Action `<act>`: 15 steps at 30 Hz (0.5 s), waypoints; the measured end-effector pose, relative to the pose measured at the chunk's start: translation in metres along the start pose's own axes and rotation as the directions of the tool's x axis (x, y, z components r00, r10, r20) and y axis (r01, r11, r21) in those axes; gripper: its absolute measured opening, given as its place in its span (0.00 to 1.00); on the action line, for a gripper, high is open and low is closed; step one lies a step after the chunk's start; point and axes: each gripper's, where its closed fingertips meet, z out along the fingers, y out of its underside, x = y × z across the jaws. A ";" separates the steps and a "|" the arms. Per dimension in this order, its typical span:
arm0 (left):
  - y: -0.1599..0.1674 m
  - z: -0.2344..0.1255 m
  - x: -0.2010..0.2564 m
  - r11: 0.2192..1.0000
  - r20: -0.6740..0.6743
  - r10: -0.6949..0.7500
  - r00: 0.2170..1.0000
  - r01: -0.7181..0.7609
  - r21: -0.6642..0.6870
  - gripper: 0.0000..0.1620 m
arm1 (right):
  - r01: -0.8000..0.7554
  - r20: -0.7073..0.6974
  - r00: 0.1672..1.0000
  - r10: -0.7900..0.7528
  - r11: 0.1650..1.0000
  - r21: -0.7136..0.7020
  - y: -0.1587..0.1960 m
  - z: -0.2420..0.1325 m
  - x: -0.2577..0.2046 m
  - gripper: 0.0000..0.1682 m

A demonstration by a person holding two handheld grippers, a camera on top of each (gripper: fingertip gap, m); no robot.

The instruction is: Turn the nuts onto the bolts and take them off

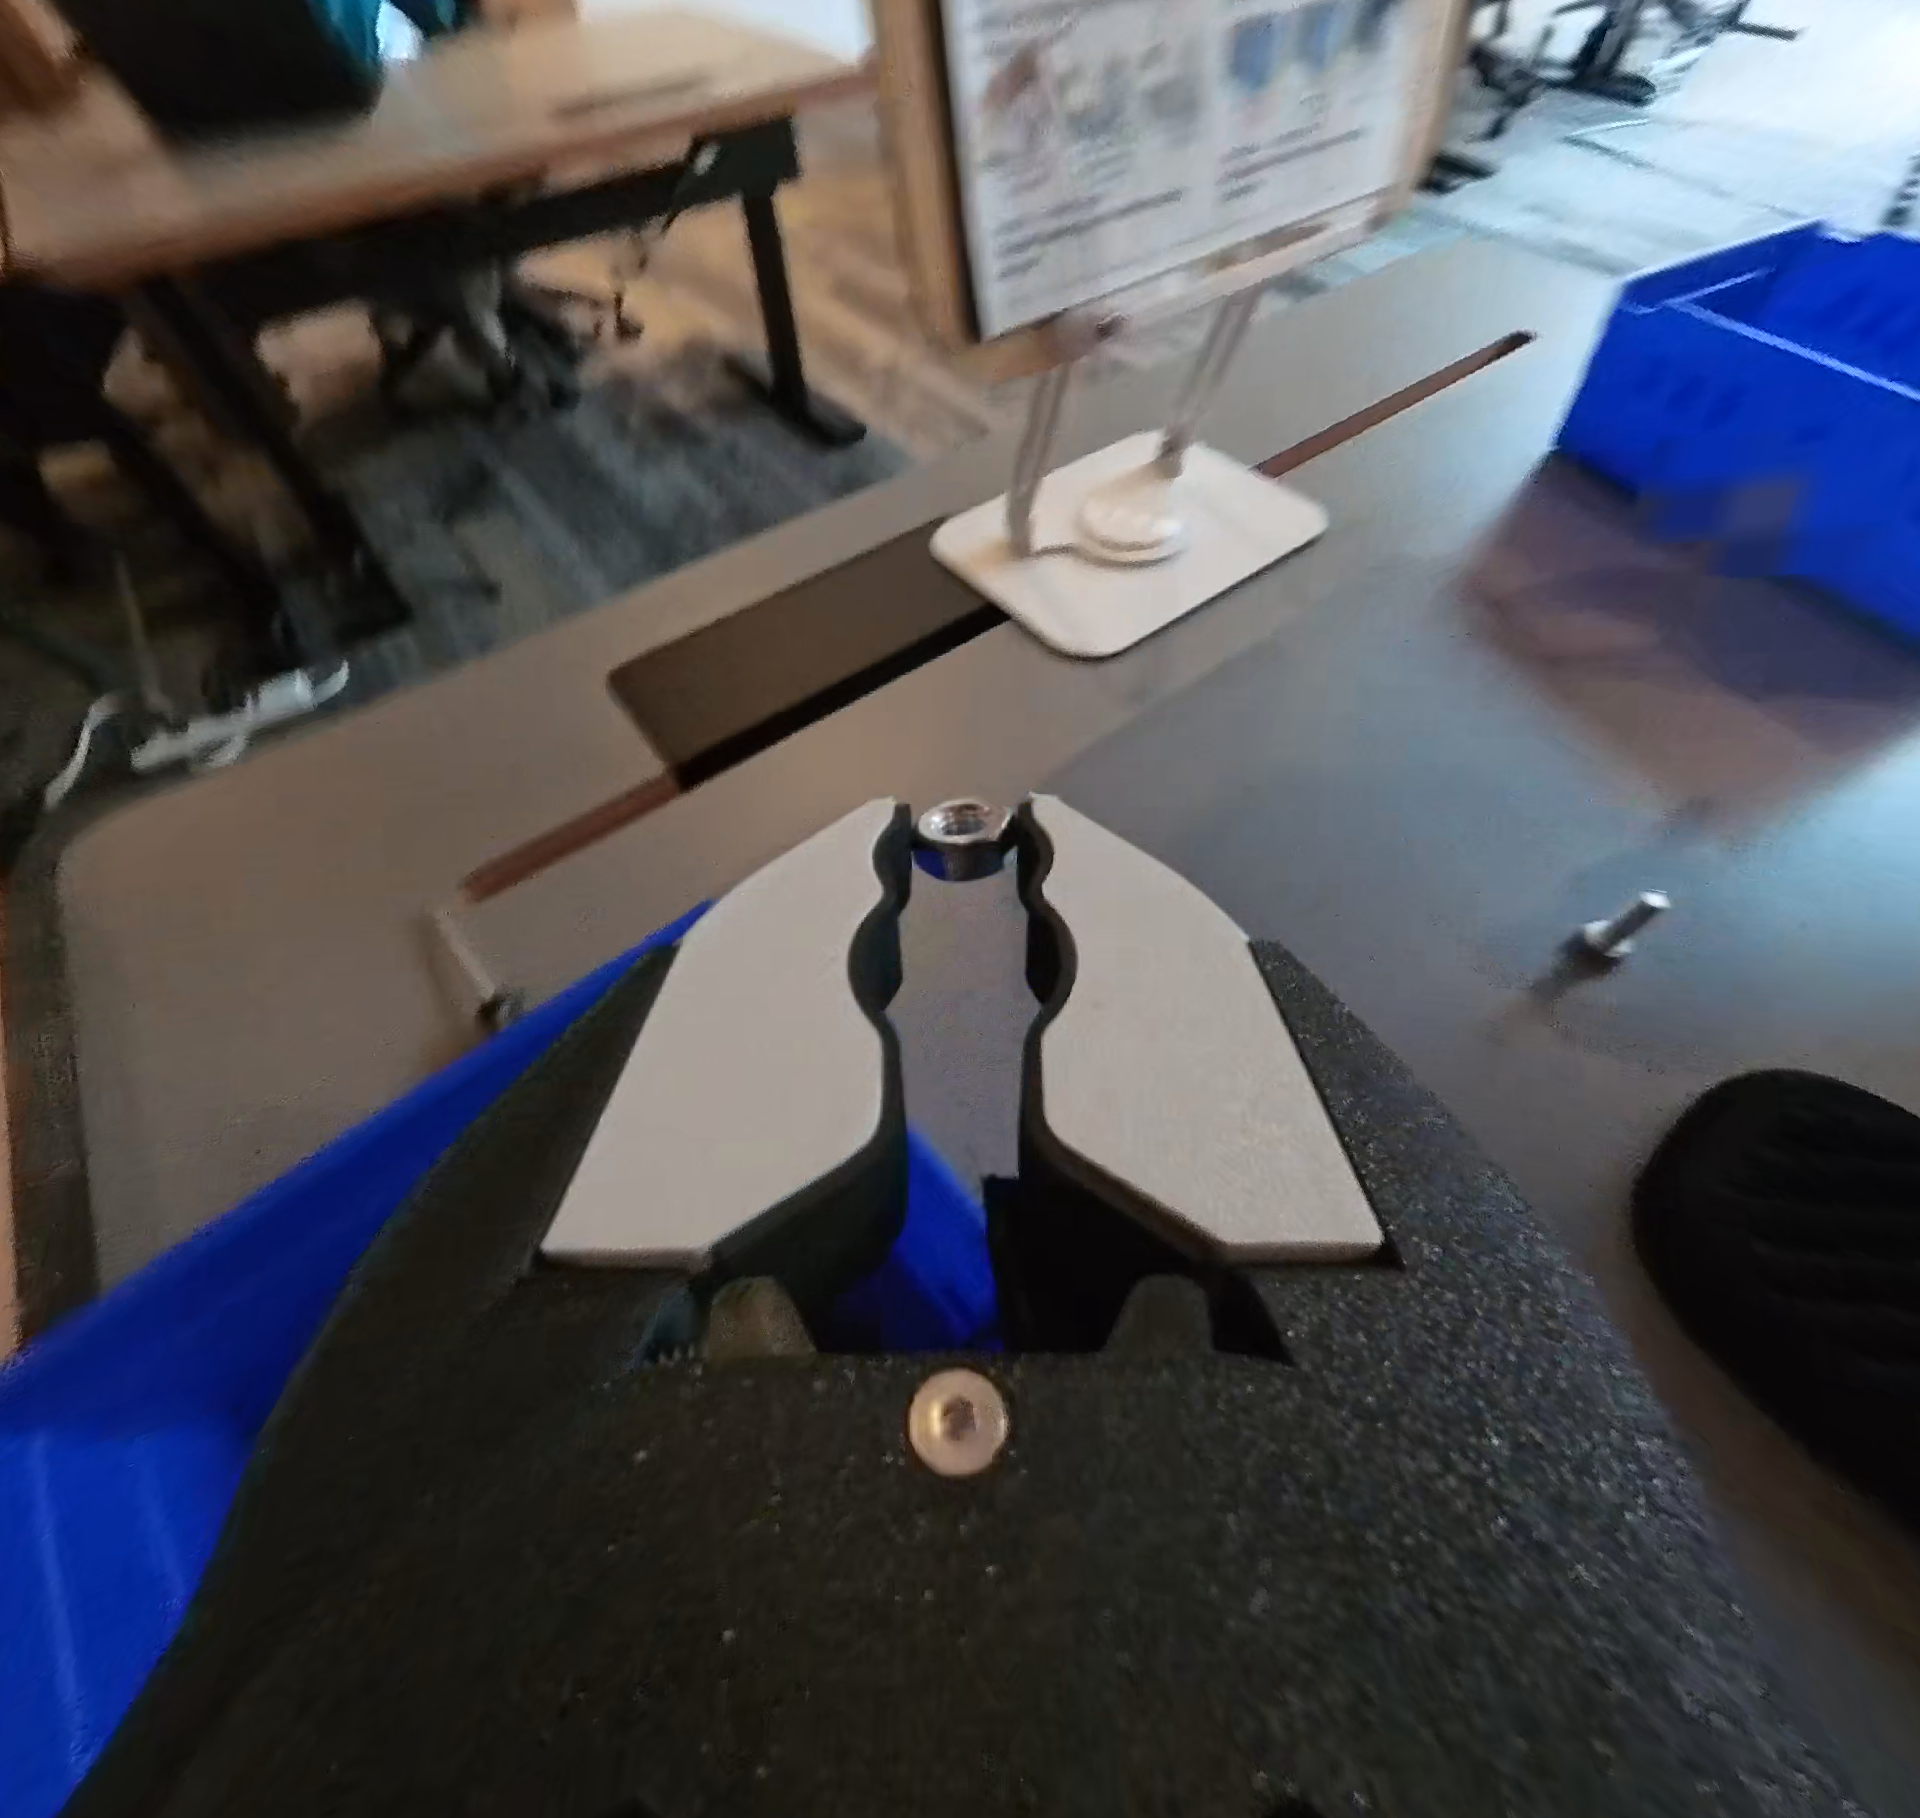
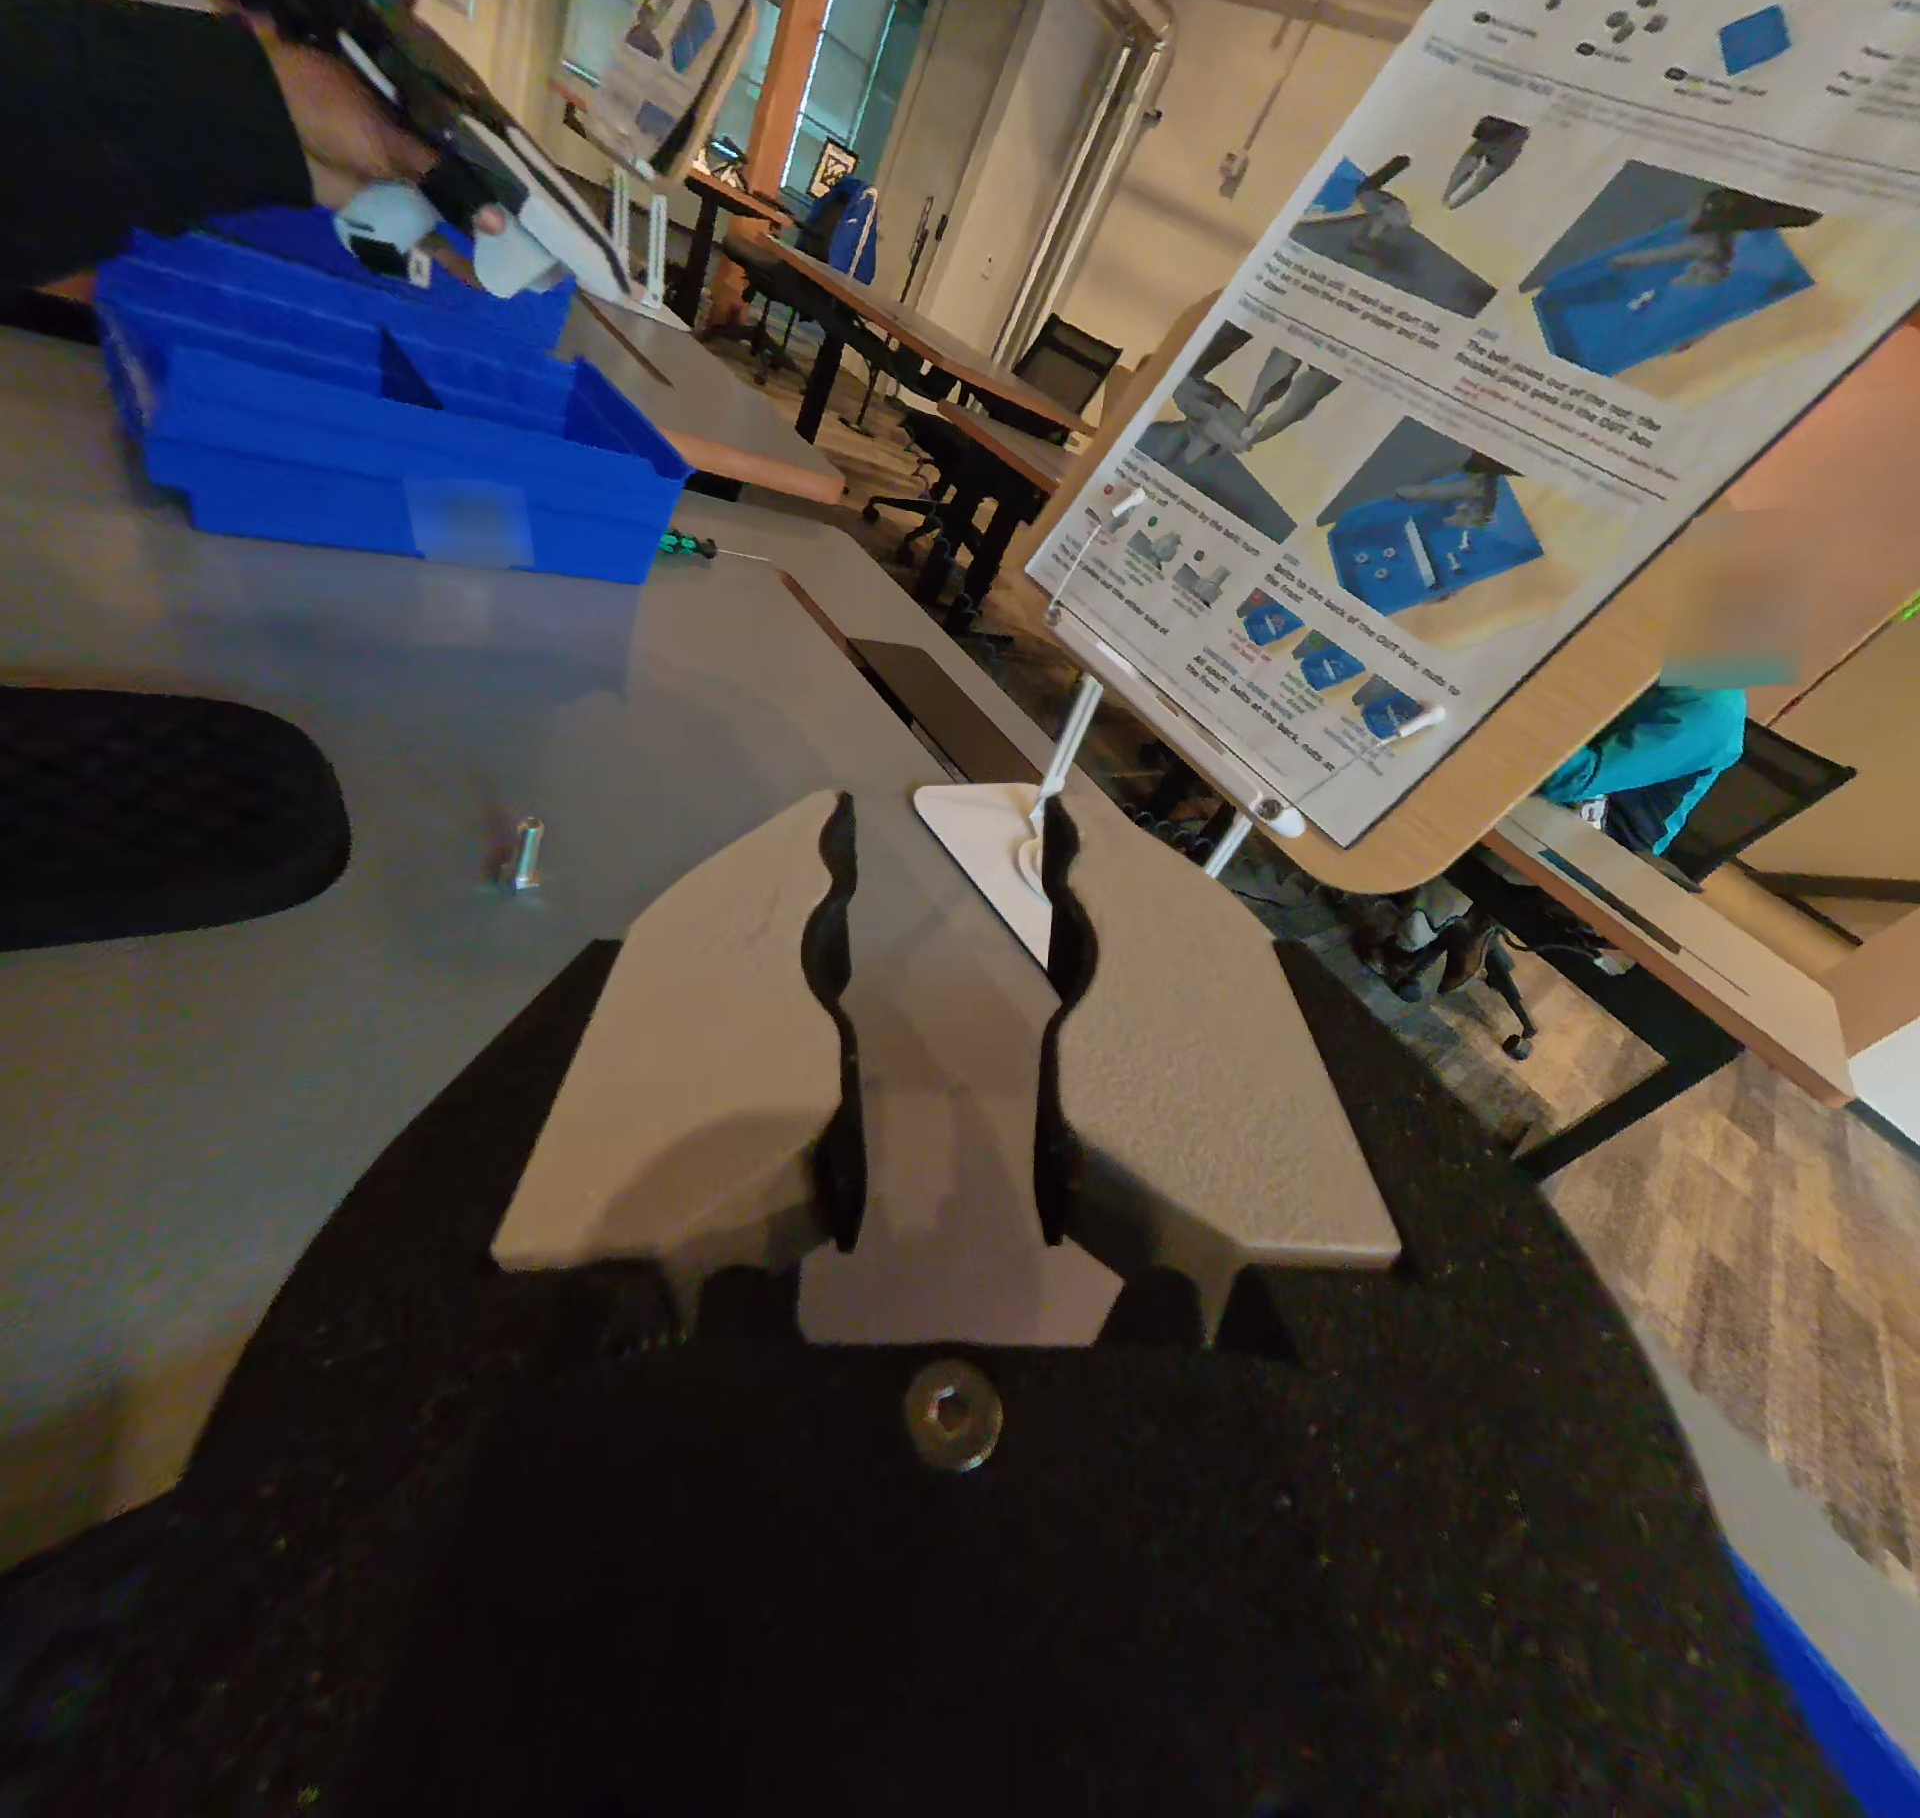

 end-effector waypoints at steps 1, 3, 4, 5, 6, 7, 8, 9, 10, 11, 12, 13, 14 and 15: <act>-0.007 -0.001 0.017 0.999 -0.022 0.044 0.999 -0.044 0.032 0.12 | 0.007 0.009 1.000 -0.007 1.000 0.002 -0.003 0.001 -0.002 0.20; -0.020 -0.001 0.050 0.989 -0.063 0.122 0.991 -0.116 0.089 0.12 | 0.022 0.027 0.999 -0.022 1.000 0.008 -0.009 0.004 -0.007 0.20; -0.026 -0.002 0.067 0.982 -0.086 0.159 0.984 -0.148 0.116 0.12 | 0.031 0.037 0.999 -0.031 0.999 0.011 -0.012 0.005 -0.009 0.20; -0.031 -0.002 0.083 0.973 -0.105 0.197 0.975 -0.180 0.146 0.12 | 0.042 0.046 0.998 -0.042 0.999 0.013 -0.015 0.007 -0.012 0.20; -0.036 -0.003 0.099 0.963 -0.120 0.230 0.966 -0.208 0.172 0.12 | 0.053 0.055 0.997 -0.054 0.998 0.015 -0.018 0.008 -0.014 0.20; -0.040 -0.004 0.114 0.954 -0.133 0.257 0.957 -0.230 0.192 0.12 | 0.063 0.065 0.996 -0.064 0.998 0.017 -0.021 0.010 -0.017 0.20; -0.044 -0.004 0.127 0.945 -0.145 0.282 0.948 -0.248 0.210 0.12 | 0.071 0.076 0.994 -0.072 0.997 0.022 -0.024 0.011 -0.020 0.21; -0.048 -0.005 0.142 0.934 -0.158 0.309 0.938 -0.269 0.234 0.12 | 0.074 0.091 0.993 -0.077 0.997 0.031 -0.027 0.012 -0.024 0.21; -0.051 -0.006 0.156 0.922 -0.174 0.338 0.925 -0.288 0.260 0.12 | 0.072 0.109 0.991 -0.076 0.996 0.044 -0.031 0.014 -0.028 0.21; -0.055 -0.007 0.170 0.909 -0.188 0.364 0.912 -0.305 0.284 0.12 | 0.067 0.128 0.989 -0.074 0.996 0.057 -0.035 0.015 -0.032 0.21; -0.058 -0.008 0.184 0.896 -0.198 0.389 0.900 -0.320 0.307 0.12 | 0.064 0.147 0.987 -0.073 0.996 0.067 -0.038 0.017 -0.036 0.21; -0.060 -0.009 0.198 0.884 -0.215 0.413 0.885 -0.333 0.329 0.12 | 0.064 0.163 0.984 -0.075 0.995 0.075 -0.041 0.018 -0.040 0.21; -0.062 -0.009 0.212 0.872 -0.236 0.434 0.869 -0.340 0.352 0.12 | 0.066 0.179 0.981 -0.080 0.994 0.081 -0.044 0.020 -0.044 0.21; -0.064 -0.010 0.225 0.862 -0.254 0.451 0.855 -0.343 0.373 0.12 | 0.070 0.195 0.977 -0.085 0.994 0.087 -0.046 0.022 -0.048 0.20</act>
